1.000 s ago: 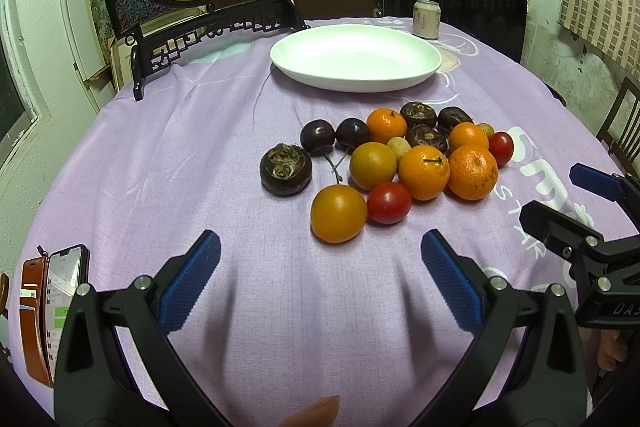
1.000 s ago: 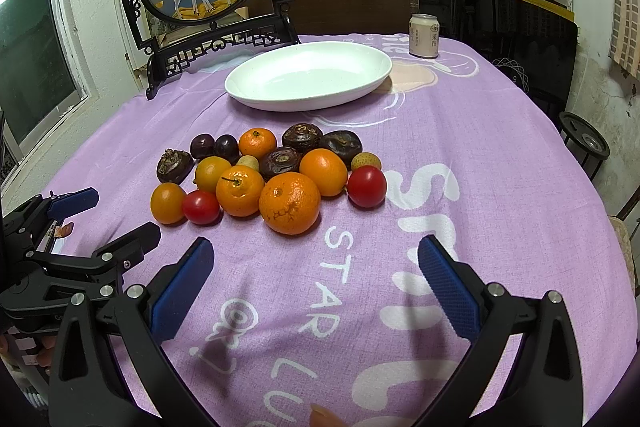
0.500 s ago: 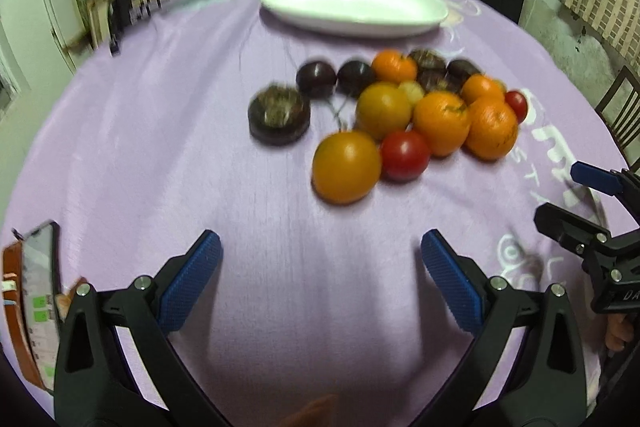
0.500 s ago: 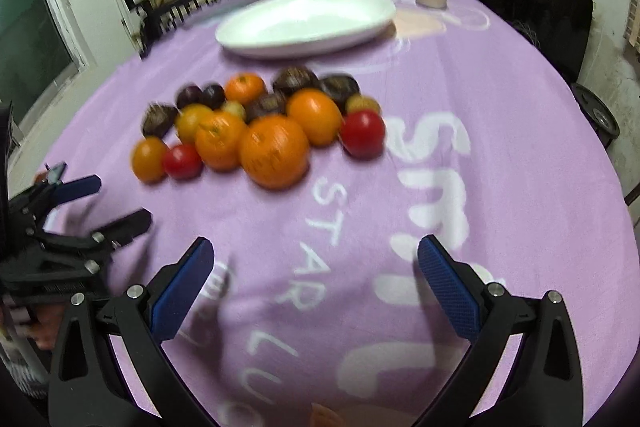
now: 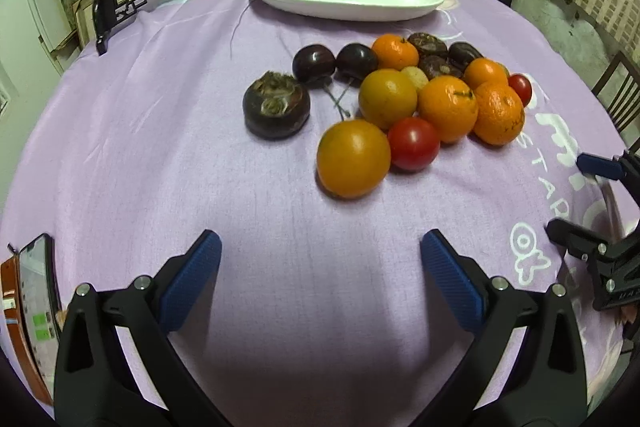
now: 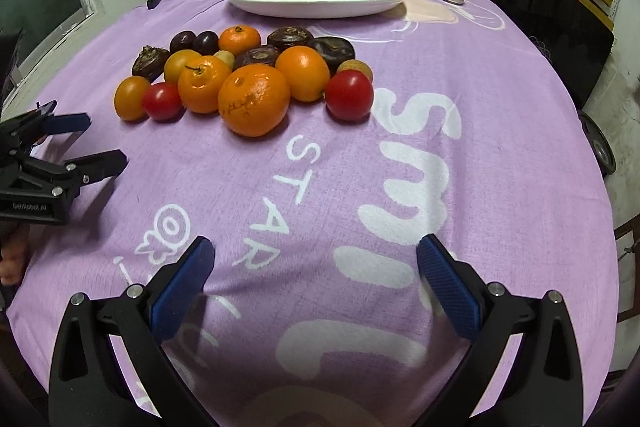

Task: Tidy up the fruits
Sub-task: 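Grasp the yellow-orange tomato with the left gripper, then carry the tomato to the plate with the left gripper while the right places a mandarin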

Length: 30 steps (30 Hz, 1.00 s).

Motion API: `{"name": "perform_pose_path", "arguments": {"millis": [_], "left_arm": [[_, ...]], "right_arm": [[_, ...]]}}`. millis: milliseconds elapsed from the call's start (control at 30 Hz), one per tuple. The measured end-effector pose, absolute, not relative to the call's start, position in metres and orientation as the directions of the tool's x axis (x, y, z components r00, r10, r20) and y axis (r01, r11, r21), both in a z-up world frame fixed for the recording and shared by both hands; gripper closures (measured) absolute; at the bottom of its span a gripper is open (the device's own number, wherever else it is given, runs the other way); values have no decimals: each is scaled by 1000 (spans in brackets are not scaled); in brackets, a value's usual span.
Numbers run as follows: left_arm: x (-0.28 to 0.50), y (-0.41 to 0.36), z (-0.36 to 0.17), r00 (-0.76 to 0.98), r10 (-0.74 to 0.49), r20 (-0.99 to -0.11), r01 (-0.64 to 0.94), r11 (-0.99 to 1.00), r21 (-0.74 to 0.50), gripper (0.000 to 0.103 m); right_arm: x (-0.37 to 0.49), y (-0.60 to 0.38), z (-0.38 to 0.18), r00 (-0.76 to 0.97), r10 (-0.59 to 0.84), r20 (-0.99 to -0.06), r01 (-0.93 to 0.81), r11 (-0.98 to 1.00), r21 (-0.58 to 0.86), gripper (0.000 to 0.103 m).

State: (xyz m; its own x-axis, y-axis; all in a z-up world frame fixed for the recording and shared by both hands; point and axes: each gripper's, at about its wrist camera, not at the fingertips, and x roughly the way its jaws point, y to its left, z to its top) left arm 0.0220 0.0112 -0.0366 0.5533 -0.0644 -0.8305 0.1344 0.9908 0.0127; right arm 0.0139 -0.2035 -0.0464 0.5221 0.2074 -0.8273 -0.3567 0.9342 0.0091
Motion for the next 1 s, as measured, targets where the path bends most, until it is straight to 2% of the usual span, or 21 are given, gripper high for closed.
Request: {"name": "perform_pose_path", "arguments": {"millis": [100,267,333,500,567,733,833,867,1000], "left_arm": [[30,10,-33,562,-103,-821,155,988,-18,2],[33,-1,-25,596,-131,-792,223,975,6,3],[34,-8,-22,622,-123,-773,251,967,48,9],[43,-11,-19,600,-203,-773,323,946,2,43],[43,-14,-19,599,-218,-770,342,940,0,44],[42,-15,-21,598,-220,-770,359,933,12,46],[36,-8,-18,598,-225,-769,348,937,-3,56],[34,-4,-17,599,-228,-768,344,939,-11,65],[29,6,-16,594,-242,-767,326,944,-44,67]], "right_arm": [[15,-206,-45,519,228,-824,-373,928,22,1],[17,-227,-37,530,339,-777,-346,923,167,1],[19,-232,-36,527,374,-763,-338,916,216,2],[19,-235,-33,529,413,-741,-338,904,263,15],[17,-233,-33,527,423,-737,-345,899,270,22],[22,-231,-27,536,431,-726,-369,893,258,30],[30,-222,-17,545,433,-718,-385,890,245,31],[33,-220,-15,542,440,-716,-391,886,248,33],[46,-196,-11,525,456,-719,-429,871,239,38]]}}
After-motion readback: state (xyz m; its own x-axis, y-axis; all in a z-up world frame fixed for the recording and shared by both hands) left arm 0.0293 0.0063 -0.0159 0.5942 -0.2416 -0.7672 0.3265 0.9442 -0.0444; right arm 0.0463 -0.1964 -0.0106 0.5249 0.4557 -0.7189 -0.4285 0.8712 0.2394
